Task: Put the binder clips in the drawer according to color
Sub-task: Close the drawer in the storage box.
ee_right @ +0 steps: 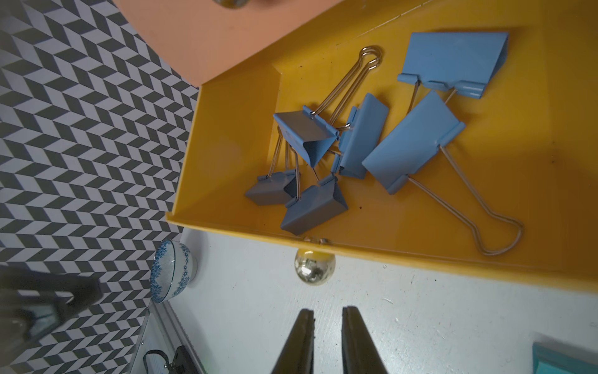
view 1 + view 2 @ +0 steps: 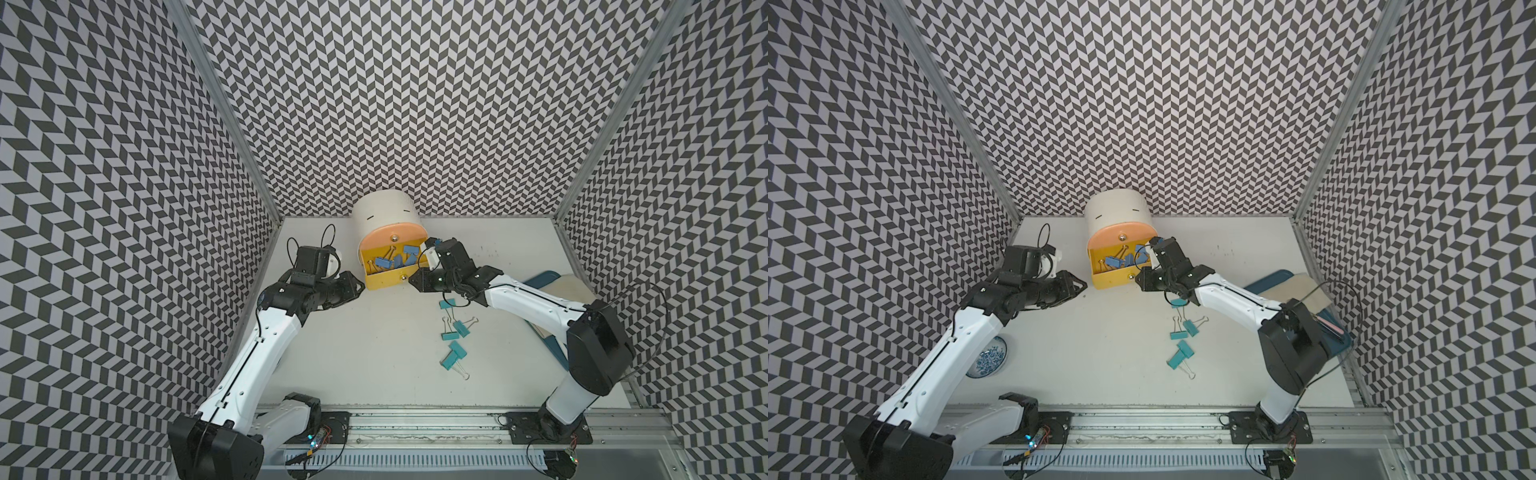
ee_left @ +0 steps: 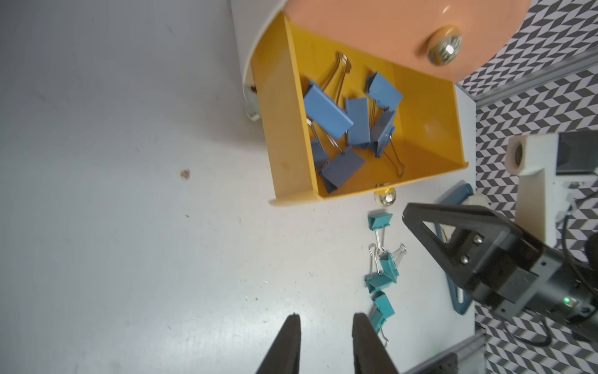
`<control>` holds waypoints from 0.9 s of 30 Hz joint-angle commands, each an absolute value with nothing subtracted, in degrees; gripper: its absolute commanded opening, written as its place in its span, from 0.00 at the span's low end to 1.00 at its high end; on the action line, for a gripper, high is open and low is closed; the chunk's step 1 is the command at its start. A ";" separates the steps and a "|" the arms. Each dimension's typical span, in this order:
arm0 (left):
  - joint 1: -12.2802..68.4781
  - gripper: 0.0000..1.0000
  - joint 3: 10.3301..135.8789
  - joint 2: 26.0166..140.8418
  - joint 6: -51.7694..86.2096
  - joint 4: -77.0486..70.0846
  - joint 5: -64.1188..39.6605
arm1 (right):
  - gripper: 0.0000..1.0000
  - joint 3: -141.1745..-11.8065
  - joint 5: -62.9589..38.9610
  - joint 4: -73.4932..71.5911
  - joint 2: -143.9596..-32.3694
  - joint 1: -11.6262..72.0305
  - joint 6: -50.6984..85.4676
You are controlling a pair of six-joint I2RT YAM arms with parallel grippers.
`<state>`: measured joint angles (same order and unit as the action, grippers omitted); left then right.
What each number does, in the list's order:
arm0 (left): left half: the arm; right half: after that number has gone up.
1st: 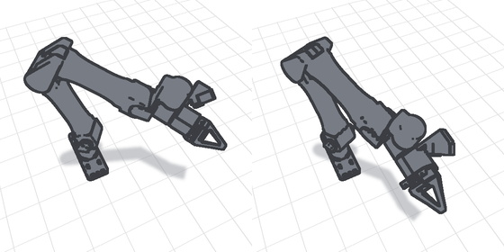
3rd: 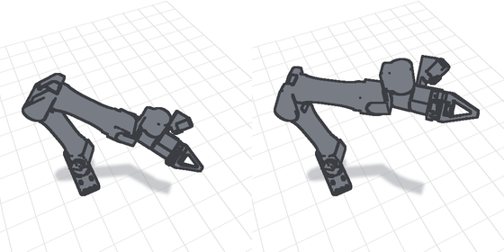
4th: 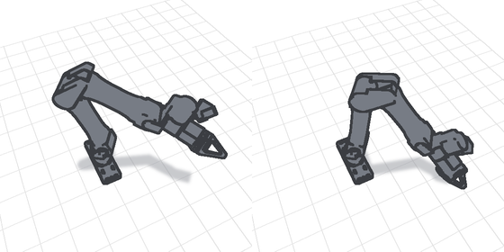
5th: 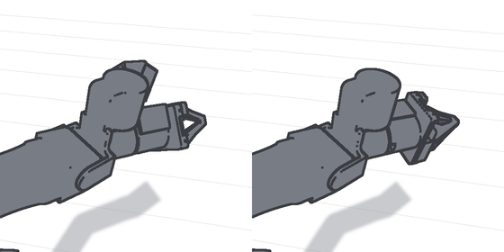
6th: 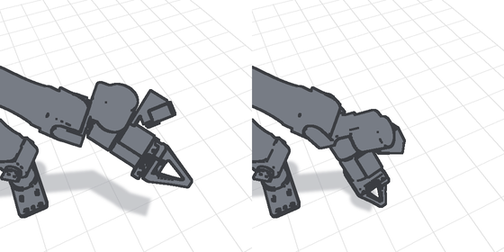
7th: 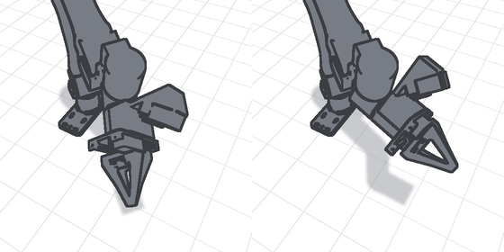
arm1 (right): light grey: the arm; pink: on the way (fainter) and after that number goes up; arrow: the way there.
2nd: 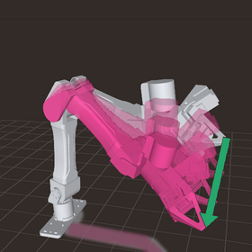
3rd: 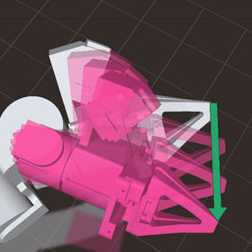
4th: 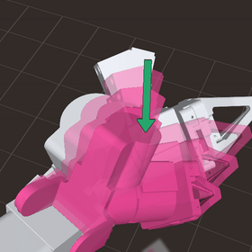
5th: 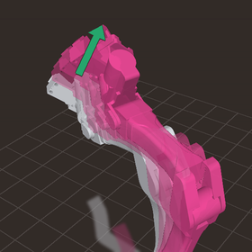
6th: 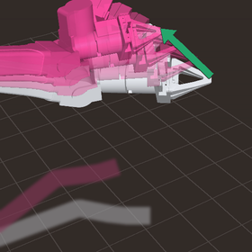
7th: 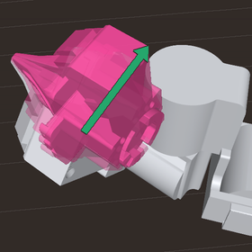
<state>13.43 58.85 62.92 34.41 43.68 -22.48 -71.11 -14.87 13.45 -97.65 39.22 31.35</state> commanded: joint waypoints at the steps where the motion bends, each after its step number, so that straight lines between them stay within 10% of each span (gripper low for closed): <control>1: 13.10 0.29 55.92 61.18 38.33 36.43 -30.03 | 0.20 -73.03 -13.45 10.46 -99.13 39.55 31.64; 27: 9.42 0.28 53.95 74.28 37.54 22.81 -31.22 | 0.20 -79.12 -13.36 10.83 -104.20 39.03 30.98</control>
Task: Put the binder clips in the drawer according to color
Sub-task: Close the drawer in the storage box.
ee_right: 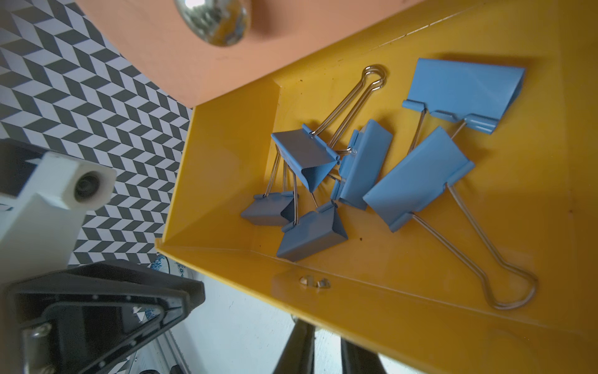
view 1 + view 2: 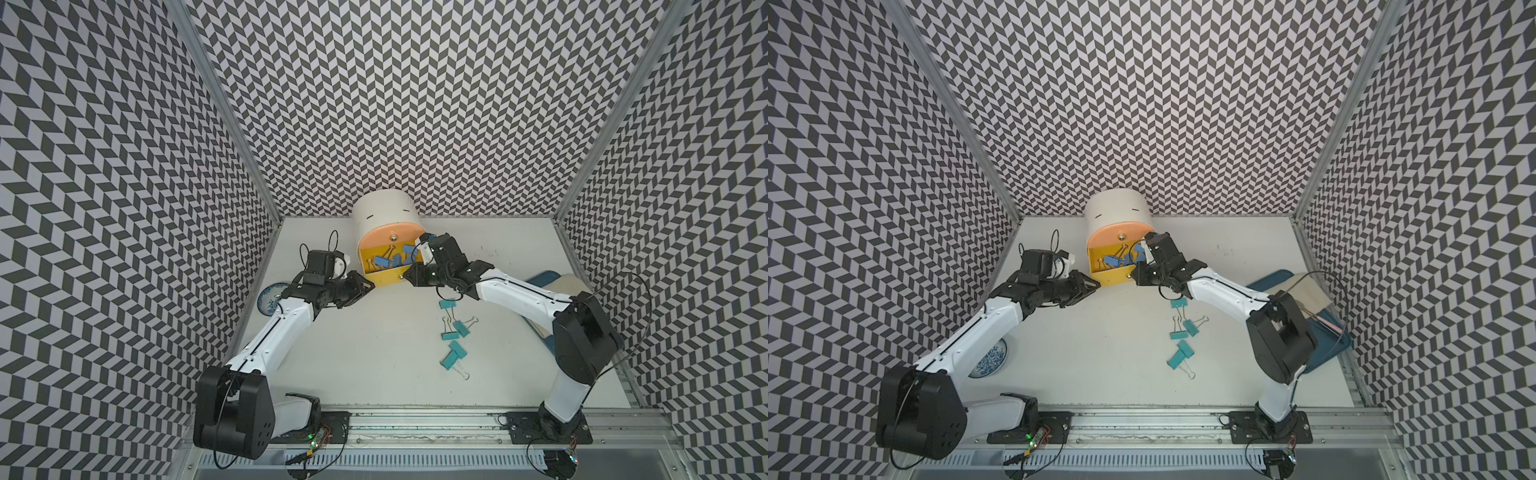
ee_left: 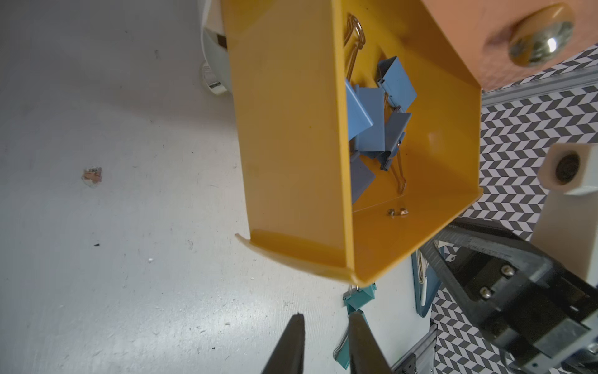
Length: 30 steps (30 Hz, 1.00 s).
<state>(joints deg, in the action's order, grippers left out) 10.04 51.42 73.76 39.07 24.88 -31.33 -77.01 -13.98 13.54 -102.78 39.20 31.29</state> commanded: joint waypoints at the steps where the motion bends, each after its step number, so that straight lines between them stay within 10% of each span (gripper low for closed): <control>1: 9.24 0.28 54.29 74.71 37.50 22.61 -30.99 | 0.20 -79.45 -13.36 10.81 -104.51 39.02 30.92; 30: 6.94 0.28 67.51 89.04 34.15 21.61 -29.36 | 0.19 -85.22 -16.30 1.15 -112.92 33.40 40.63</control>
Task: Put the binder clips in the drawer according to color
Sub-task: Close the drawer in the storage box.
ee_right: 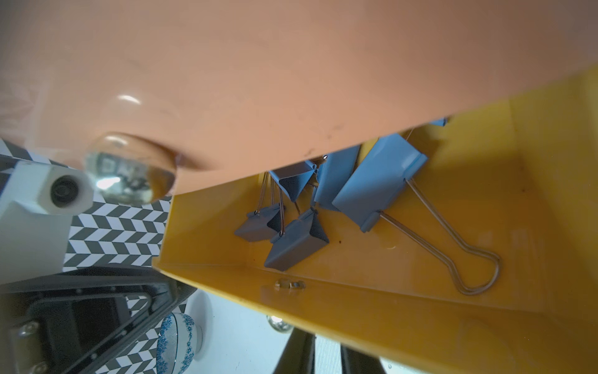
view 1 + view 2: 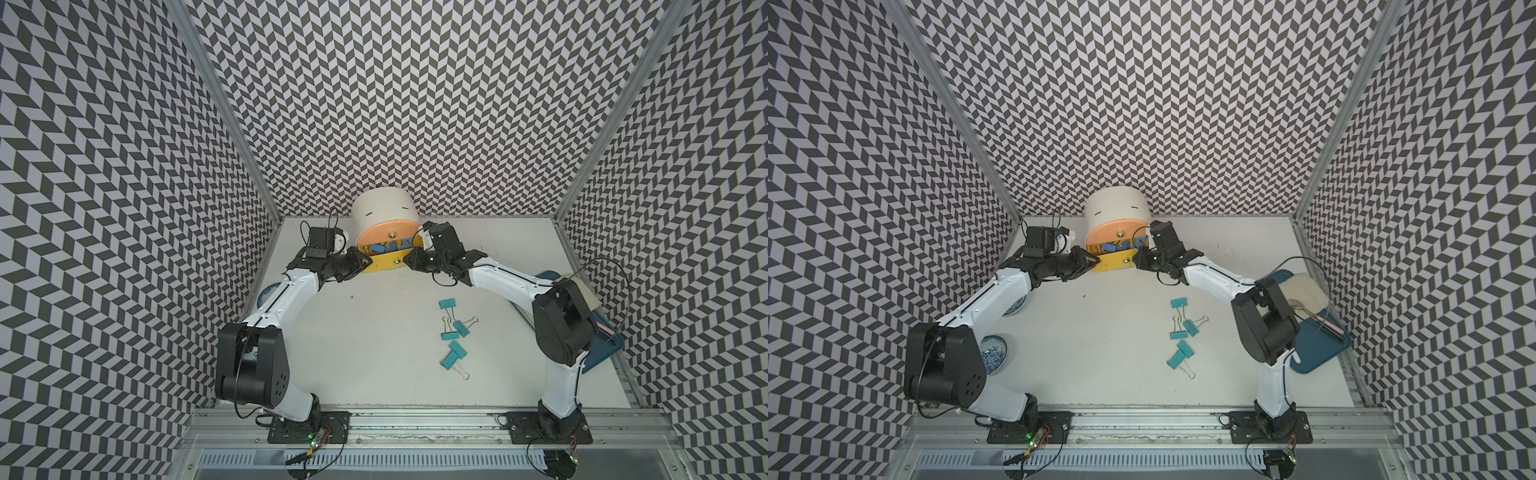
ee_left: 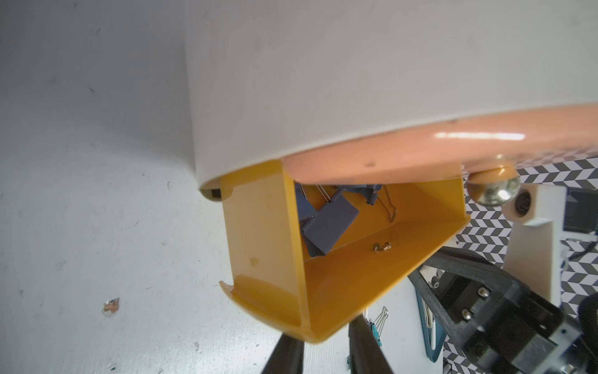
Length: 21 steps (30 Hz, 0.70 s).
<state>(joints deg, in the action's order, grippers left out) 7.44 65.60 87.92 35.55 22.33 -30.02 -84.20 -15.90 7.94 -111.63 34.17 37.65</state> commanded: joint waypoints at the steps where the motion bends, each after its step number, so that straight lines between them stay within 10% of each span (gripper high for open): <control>1: 6.94 0.28 67.79 89.21 34.18 21.69 -29.27 | 0.19 -85.02 -16.32 0.04 -113.02 33.27 41.36; 21: 6.91 0.30 61.79 78.28 32.95 29.65 -28.52 | 0.20 -83.19 -15.56 -14.92 -117.74 32.34 52.98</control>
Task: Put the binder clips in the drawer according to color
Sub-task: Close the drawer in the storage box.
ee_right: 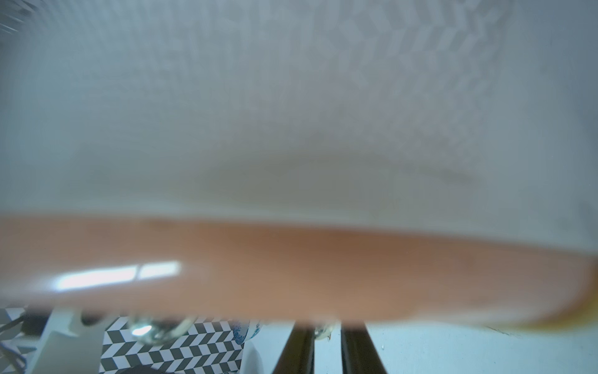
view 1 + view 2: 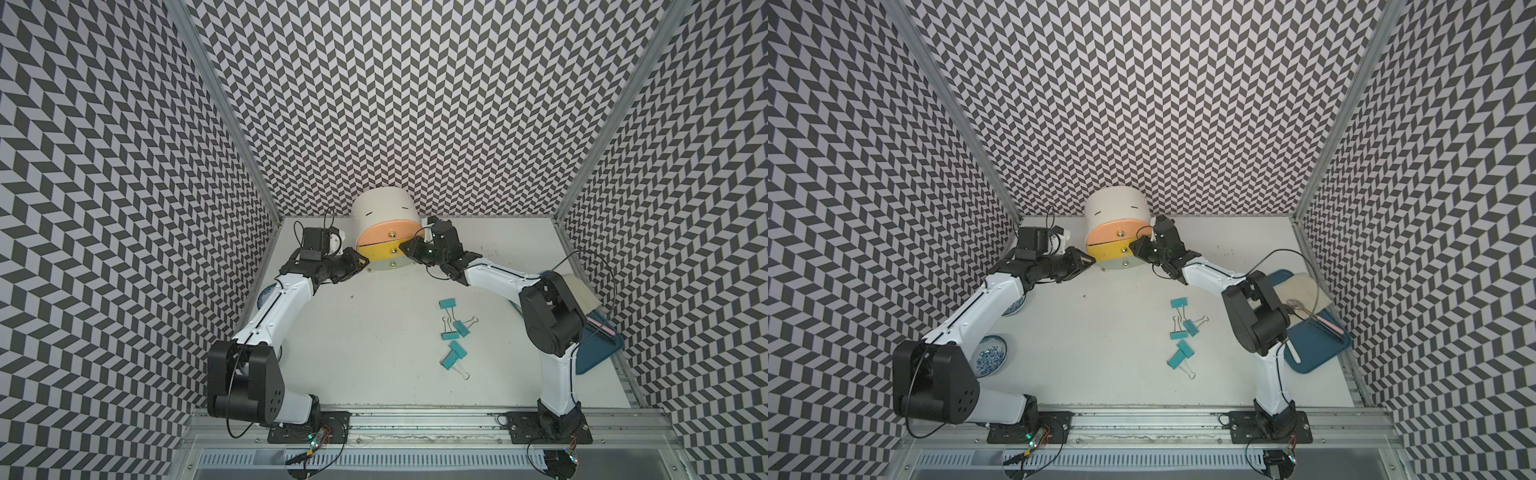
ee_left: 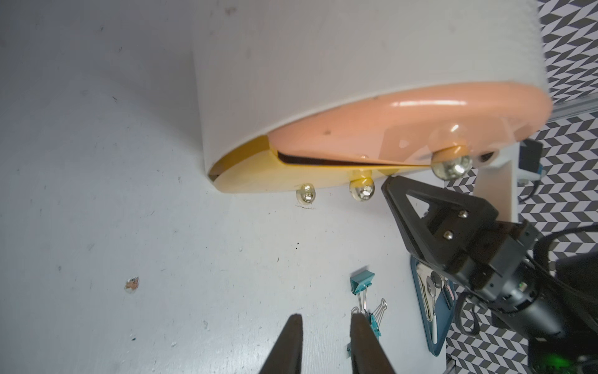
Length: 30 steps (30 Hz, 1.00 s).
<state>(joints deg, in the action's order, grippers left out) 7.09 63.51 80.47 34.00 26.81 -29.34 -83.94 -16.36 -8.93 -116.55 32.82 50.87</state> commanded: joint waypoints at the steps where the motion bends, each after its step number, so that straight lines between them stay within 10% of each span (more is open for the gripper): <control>1: 6.88 0.30 61.13 77.61 33.20 29.91 -28.73 | 0.20 -83.09 -15.50 -15.34 -117.99 32.34 53.33; 30: 7.47 0.34 55.06 66.36 36.29 33.61 -27.64 | 0.54 -66.01 -22.94 -31.78 -114.97 33.88 57.67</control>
<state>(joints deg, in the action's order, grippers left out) 7.16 55.61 68.71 35.88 32.38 -28.14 -64.84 -21.32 -25.02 -113.08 33.19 56.58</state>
